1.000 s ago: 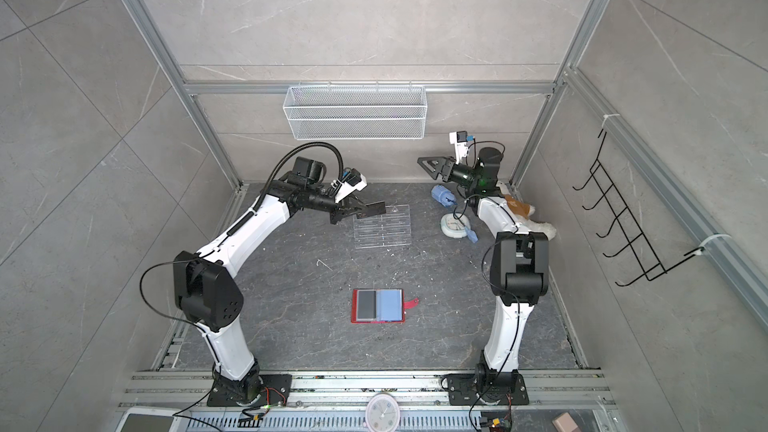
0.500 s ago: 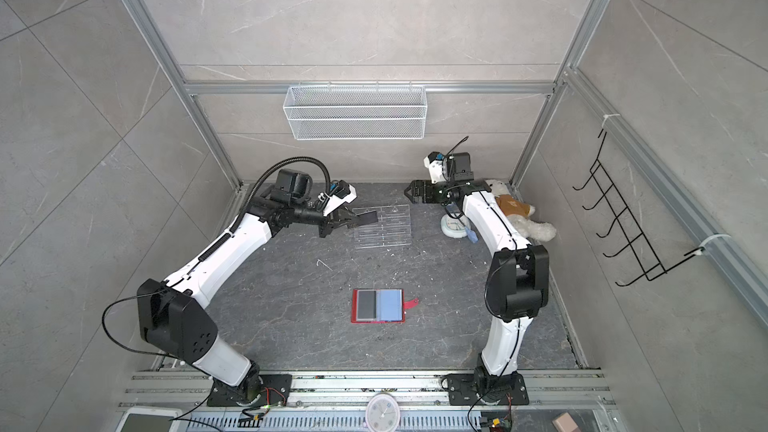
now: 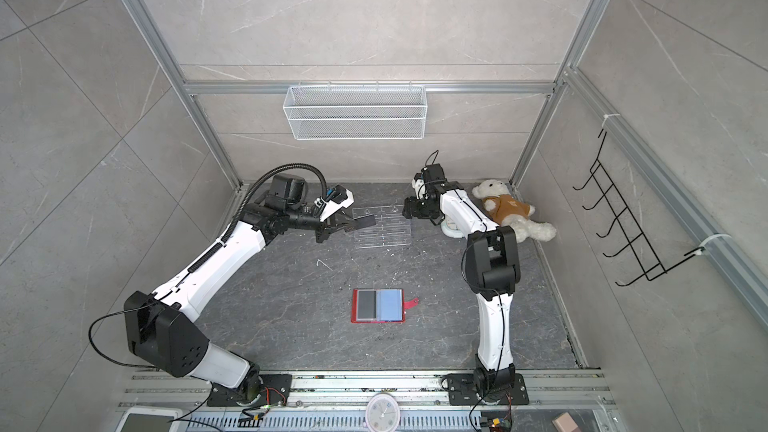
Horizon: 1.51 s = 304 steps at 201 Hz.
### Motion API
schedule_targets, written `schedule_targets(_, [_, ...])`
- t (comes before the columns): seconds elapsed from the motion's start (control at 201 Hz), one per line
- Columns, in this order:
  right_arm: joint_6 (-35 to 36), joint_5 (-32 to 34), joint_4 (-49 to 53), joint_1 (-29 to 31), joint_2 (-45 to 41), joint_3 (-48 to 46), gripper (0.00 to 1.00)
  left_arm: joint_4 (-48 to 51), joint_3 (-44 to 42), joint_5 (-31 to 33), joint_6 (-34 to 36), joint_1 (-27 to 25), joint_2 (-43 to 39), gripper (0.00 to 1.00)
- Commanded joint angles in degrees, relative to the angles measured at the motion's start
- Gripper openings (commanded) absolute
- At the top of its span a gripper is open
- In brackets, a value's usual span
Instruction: Take the credit cards out of the card holder
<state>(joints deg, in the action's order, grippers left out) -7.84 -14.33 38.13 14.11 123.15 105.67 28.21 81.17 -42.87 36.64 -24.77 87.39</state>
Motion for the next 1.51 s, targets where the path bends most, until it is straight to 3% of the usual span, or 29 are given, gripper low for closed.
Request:
schedule_targets(0.0, [-1.01,2.27,2.13,0.88,2.17,4.32,0.64,-0.52,-0.39,-0.09,-0.49,-0.19,-2.14,0.0])
schedule_targets(0.314, [-1.94,4.34,3.88,0.97,8.25,10.49,0.41,-0.32,-0.88,0.15,-0.26,-0.23,-1.97,0.0])
schedule_targets(0.408, [-2.1,4.24,4.39,1.01,9.42,11.91,0.39,-0.34,-0.89,0.01,-0.32,-0.19,-1.83,0.0])
schedule_targets(0.801, [-1.72,6.1,6.35,1.87,9.71,12.68,0.16,-0.12,-1.13,-0.09,-0.46,-0.28,-1.53,0.0])
schedule_targets(1.229, [-11.7,15.46,1.21,4.41,-3.87,-3.4,0.06,-1.23,-1.7,-0.22,-1.47,-0.54,-0.69,0.0])
schedule_targets(1.508, [-17.82,20.57,-2.48,8.27,-11.53,-14.36,0.07,-2.85,-2.77,-0.46,-2.15,-1.0,-0.3,0.0])
